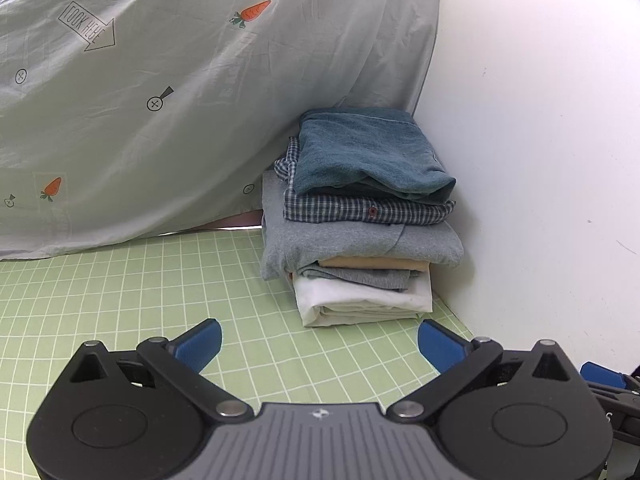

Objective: Fold clothes

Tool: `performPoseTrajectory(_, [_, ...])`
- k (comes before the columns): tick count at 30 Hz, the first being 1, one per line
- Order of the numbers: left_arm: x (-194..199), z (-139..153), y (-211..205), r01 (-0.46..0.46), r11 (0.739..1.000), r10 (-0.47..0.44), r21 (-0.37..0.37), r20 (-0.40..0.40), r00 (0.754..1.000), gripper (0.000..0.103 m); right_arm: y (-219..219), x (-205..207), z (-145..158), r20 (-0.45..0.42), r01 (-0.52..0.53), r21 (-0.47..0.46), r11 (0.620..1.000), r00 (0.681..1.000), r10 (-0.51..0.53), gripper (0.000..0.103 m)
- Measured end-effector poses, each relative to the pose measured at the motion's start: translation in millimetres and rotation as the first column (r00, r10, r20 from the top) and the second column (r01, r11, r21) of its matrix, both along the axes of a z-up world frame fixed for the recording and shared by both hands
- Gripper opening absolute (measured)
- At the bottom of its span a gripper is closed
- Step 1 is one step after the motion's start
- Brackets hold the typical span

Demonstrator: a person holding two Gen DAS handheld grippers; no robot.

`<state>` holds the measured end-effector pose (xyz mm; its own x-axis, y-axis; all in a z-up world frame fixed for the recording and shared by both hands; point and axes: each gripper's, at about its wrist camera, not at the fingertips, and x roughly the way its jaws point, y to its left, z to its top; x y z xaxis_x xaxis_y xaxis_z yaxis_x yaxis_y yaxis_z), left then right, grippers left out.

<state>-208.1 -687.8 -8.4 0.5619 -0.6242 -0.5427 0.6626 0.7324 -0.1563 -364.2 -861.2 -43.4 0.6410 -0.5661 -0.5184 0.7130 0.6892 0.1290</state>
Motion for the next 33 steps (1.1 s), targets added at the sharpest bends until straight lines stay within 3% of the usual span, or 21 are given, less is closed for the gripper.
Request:
performPoseTrajectory(12, [-52.1, -9.7, 7.3, 0.049, 0.995, -0.054, 0.086, 0.065, 0.996, 0.103, 20.9, -35.6, -7.3, -0.021, -0.038, -0.005, 0.999, 0.999, 0.038, 0.103])
performPoseTrajectory(33, [-66.1, -10.2, 10.7, 0.061, 0.992, -0.068, 0.112, 0.060, 0.996, 0.103, 30.5, -47.8, -12.3, -0.023, -0.041, 0.013, 0.999, 0.999, 0.041, 0.103])
